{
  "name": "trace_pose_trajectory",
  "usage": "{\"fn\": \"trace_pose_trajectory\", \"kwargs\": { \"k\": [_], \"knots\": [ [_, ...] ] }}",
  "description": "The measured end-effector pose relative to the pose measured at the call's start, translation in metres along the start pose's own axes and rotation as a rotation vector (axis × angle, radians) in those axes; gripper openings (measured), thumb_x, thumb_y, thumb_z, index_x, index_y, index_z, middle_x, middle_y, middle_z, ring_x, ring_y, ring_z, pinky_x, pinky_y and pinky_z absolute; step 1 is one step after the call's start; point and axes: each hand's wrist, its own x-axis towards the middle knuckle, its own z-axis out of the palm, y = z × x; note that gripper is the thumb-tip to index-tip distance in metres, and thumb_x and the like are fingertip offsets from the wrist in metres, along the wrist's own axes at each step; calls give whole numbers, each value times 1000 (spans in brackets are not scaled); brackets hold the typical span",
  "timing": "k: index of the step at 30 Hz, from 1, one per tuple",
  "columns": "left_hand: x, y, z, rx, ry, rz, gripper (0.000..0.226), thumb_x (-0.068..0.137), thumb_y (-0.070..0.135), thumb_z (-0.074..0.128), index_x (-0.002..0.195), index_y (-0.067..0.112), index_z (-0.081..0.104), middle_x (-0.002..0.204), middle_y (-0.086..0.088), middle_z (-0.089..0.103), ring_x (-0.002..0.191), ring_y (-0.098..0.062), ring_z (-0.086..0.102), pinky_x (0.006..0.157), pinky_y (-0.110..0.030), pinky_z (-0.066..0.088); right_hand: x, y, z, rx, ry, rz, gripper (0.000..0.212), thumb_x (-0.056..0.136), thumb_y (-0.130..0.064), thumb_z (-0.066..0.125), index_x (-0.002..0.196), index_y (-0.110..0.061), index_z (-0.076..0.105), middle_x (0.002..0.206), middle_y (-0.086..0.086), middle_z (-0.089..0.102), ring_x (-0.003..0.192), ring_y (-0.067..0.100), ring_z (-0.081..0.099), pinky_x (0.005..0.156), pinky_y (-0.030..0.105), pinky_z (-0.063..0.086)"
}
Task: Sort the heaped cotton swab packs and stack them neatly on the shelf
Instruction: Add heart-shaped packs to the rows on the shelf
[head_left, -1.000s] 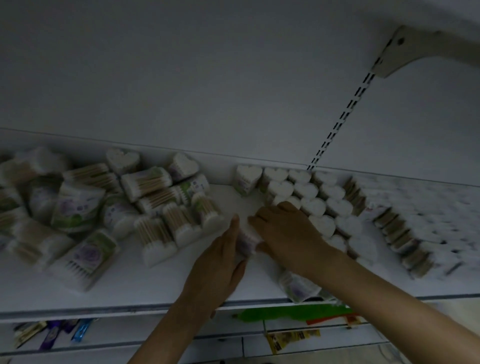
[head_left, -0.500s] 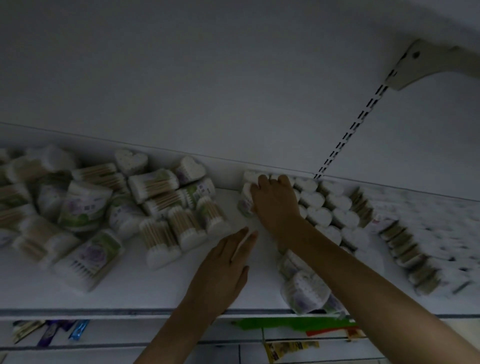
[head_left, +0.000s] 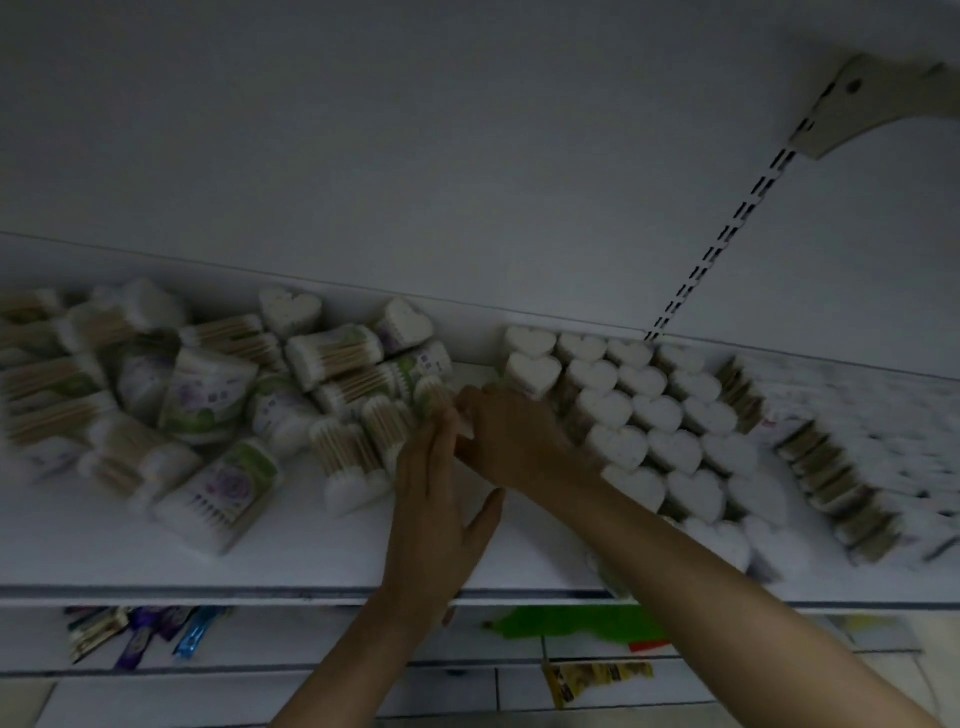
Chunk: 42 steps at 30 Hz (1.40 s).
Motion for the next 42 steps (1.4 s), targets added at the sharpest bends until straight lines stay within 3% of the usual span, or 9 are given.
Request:
{"fn": "trace_pose_trajectory", "kwargs": {
  "k": [5,9,11,13,15,17,25,34,42],
  "knots": [
    [-3,-5,6,37,-95,155,89,85,39,61,154,21,7,152,-8,28,137,-25,30,116,-30,23,-22,4,-15,184,21,37,29,87,-44,55,87,-17,44,99,8,51,88,28,55,65,31,37],
    [2,-2,10,-70,-291,-29,107,80,45,69,149,39,-14,148,1,36,125,-12,46,100,-23,40,-52,18,-32,270,-106,129,31,83,-53,56,70,-27,46,87,0,51,83,19,54,70,32,46],
    [3,-5,17,-68,-427,-94,105,81,45,70,145,38,-12,139,2,51,114,-13,57,86,-22,48,-59,22,-30,265,-143,167,31,87,-48,55,104,-23,61,110,1,55,104,21,54,88,33,47],
    [5,-7,26,-51,-477,-135,96,82,43,70,151,25,5,128,-4,61,106,-19,61,82,-28,51,-64,21,-20,131,-100,244,58,92,-43,53,142,-18,37,138,6,41,124,26,43,98,33,40],
    [10,-5,34,-79,-430,-116,68,82,47,55,140,13,44,117,-5,65,103,-21,62,83,-32,51,-71,14,-6,-41,128,224,50,87,-34,57,130,-9,50,125,14,51,109,32,53,83,35,45],
    [17,-7,40,-22,-415,-98,49,88,45,41,121,12,56,108,-2,65,99,-22,61,82,-35,49,-79,13,11,-107,322,215,28,73,-25,63,95,-7,66,94,13,62,81,31,61,64,30,45],
    [28,-6,51,269,-388,-75,66,94,34,49,148,4,27,135,-14,53,117,-31,54,92,-42,44,-69,4,30,-109,409,318,44,82,-18,40,112,-1,68,109,16,68,101,31,66,82,37,54],
    [60,-2,63,173,-486,-192,68,100,26,48,150,1,10,156,-17,23,140,-31,28,111,-41,25,-47,6,25,-52,372,417,48,80,-17,35,110,-2,69,106,15,69,99,29,67,82,36,55],
    [62,-12,73,217,-438,-132,69,92,46,33,139,-3,42,134,-22,49,106,-37,61,73,-49,56,-42,12,28,-88,407,433,47,82,-20,35,109,-3,70,108,15,70,102,28,67,88,39,53]
  ]
}}
